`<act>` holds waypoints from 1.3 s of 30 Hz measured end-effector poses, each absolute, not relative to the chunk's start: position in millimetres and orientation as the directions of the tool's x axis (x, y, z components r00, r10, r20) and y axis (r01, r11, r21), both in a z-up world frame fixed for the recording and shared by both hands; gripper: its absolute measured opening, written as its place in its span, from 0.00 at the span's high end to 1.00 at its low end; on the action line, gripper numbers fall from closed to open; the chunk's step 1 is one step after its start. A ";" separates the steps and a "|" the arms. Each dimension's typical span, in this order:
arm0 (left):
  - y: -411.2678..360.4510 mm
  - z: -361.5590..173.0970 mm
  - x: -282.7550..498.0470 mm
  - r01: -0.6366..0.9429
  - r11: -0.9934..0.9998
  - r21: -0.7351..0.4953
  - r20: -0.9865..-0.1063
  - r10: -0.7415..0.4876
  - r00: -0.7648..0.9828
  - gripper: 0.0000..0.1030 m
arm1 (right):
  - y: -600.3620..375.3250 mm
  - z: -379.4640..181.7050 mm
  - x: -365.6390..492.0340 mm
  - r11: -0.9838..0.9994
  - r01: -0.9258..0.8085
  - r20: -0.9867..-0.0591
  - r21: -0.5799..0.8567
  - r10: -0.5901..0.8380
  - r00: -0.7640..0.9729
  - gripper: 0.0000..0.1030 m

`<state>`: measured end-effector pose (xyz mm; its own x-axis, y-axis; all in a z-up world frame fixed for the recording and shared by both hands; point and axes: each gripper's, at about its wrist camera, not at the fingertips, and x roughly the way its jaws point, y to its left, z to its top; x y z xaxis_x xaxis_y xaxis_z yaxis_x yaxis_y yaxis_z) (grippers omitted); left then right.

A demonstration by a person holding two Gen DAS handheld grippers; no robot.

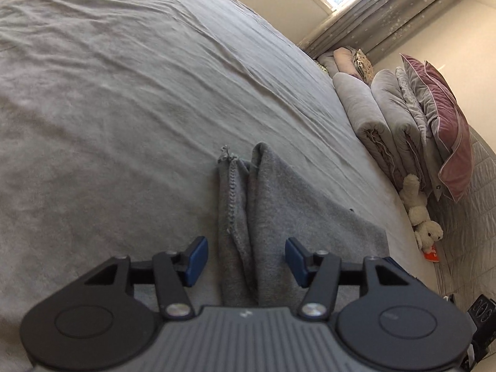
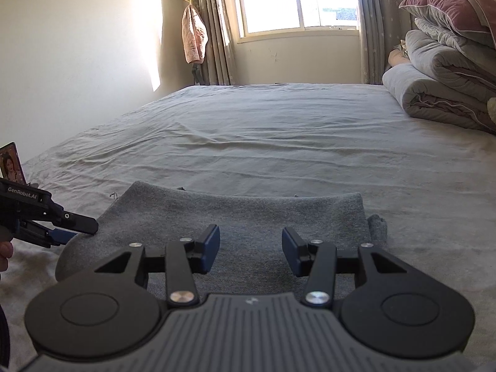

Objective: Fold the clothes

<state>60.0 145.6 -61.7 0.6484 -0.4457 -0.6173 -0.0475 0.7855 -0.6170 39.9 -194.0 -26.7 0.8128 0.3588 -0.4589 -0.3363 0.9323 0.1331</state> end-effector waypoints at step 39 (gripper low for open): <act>79.4 1.1 59.0 0.159 0.702 -0.694 -0.411 -0.568 0.713 0.82 | -153.9 -40.5 30.2 0.932 -0.325 -0.563 0.159 0.356 0.746 0.86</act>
